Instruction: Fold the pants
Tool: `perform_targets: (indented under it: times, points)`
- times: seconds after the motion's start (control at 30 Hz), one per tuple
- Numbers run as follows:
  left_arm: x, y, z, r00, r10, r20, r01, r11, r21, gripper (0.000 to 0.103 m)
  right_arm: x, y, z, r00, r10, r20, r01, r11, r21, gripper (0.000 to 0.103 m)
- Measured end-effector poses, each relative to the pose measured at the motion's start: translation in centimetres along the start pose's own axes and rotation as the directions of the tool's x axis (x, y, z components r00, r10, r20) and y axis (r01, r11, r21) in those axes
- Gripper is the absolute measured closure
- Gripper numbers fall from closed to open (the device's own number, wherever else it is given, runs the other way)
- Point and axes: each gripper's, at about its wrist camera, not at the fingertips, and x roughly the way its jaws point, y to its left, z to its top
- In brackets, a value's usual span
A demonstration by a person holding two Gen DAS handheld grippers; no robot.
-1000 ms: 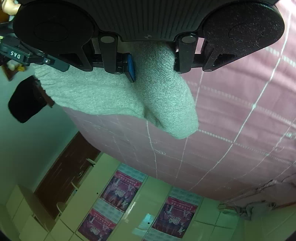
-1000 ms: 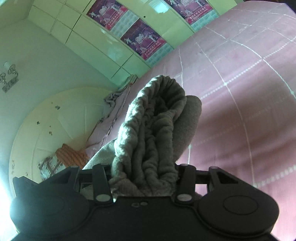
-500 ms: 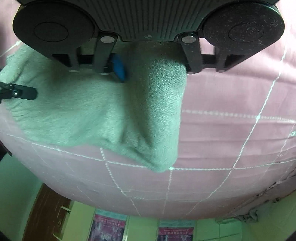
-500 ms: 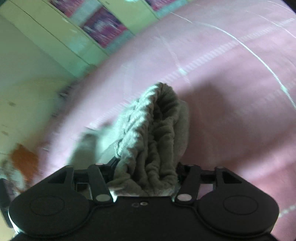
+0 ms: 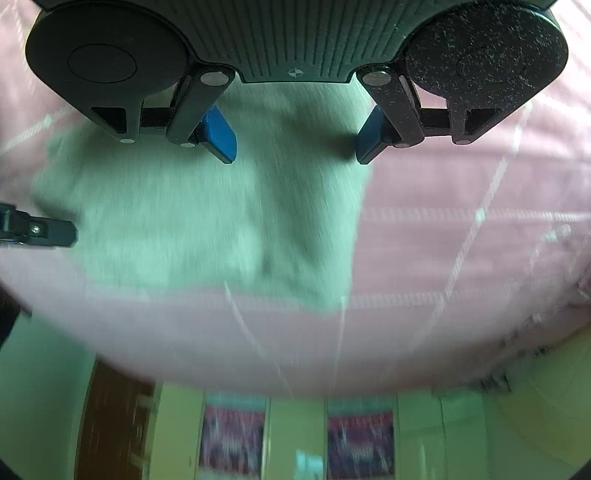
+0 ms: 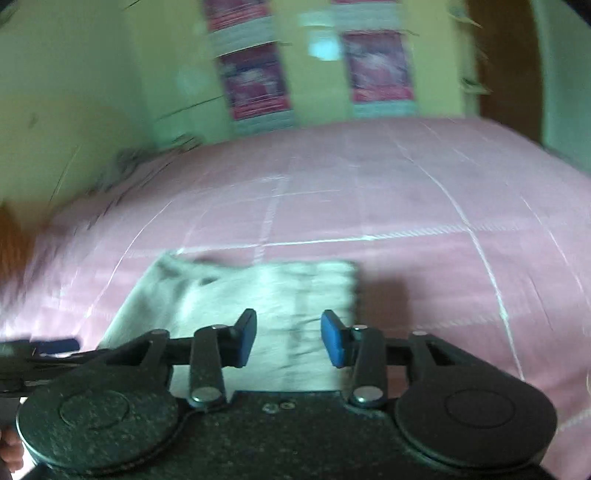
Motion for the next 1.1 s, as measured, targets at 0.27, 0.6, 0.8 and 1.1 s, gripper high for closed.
perform_targets:
  times: [0.27, 0.6, 0.8, 1.1]
  points:
    - [0.2, -0.8, -0.6, 0.998, 0.018, -0.053, -0.019, 1.0, -0.022, 0.03, 3.8, -0.5, -4.2, 0.982, -0.104, -0.156, 0.093, 0.993, -0.077, 0.076]
    - [0.4, -1.2, -0.4, 0.993, 0.039, -0.109, -0.043, 0.998, -0.037, 0.024, 3.2, -0.6, -3.8, 0.976, -0.131, -0.177, 0.123, 0.991, -0.051, 0.072]
    - [-0.9, -2.3, -0.4, 0.991, 0.068, -0.118, -0.068, 0.998, 0.002, 0.024, 1.7, 0.5, -2.8, 0.979, -0.129, -0.157, 0.13, 0.991, -0.001, 0.067]
    - [-3.8, -3.1, 0.2, 0.996, 0.065, -0.061, -0.067, 0.997, -0.042, 0.0, -1.2, 1.3, -1.9, 0.986, -0.095, -0.136, 0.1, 0.994, 0.036, 0.049]
